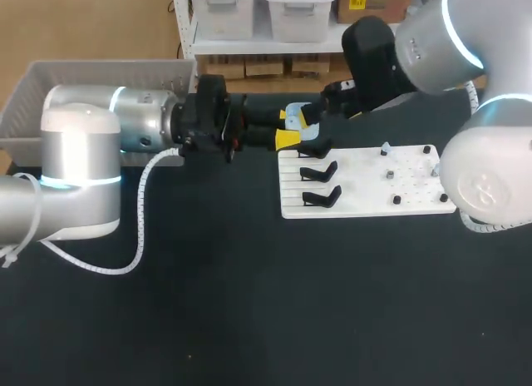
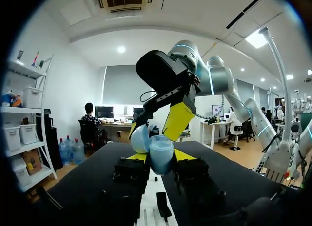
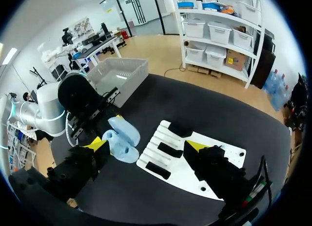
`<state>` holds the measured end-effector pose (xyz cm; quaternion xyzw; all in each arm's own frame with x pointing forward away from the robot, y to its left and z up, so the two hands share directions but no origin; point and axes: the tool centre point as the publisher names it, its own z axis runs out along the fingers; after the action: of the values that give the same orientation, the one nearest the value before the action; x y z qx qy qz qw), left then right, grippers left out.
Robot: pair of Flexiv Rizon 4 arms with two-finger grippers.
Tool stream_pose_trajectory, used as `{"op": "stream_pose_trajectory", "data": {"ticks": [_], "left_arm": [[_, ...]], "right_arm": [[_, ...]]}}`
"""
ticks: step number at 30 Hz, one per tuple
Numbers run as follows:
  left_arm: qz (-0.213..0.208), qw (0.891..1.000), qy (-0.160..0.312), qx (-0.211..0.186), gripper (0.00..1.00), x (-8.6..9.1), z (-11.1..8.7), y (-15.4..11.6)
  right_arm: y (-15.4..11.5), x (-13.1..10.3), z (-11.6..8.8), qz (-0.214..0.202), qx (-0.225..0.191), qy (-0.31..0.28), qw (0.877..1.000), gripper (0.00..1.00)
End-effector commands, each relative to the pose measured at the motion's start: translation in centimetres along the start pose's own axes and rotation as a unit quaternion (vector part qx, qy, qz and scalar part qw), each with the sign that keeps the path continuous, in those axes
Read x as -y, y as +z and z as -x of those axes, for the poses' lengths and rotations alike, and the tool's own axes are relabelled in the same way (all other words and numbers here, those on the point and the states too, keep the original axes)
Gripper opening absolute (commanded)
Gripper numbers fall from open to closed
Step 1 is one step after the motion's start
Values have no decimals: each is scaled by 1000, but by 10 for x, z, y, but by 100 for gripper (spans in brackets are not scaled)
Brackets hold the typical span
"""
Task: Pick up each earbud case from the left stands, insert the matching earbuds, close the lid, and place the case in the box.
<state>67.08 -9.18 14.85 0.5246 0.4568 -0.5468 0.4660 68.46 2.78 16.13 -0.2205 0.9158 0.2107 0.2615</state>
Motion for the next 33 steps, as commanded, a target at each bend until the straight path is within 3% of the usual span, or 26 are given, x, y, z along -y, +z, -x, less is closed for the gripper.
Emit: {"op": "stream_pose_trajectory", "data": {"ticks": [1,7,10,15,23,33], "left_arm": [[3,1000,2,1,0,2,0,0],[3,1000,2,1,0,2,0,0],[3,1000,2,1,0,2,0,0],[-1,1000,-1,-3,0,5,-2,0],[6,1000,7,-18,0,7,-3,1],[9,1000,11,-15,0,8,-3,3]], "right_arm": [[-6,1,-3,-7,12,2,1000,100],[-28,3,1,-24,52,-33,998,100],[-41,9,0,-69,60,-87,992,100],[-52,33,-11,-125,20,-121,985,100],[-62,74,-35,-194,-45,-123,972,100],[-64,125,-68,-212,-108,-70,969,100]]}}
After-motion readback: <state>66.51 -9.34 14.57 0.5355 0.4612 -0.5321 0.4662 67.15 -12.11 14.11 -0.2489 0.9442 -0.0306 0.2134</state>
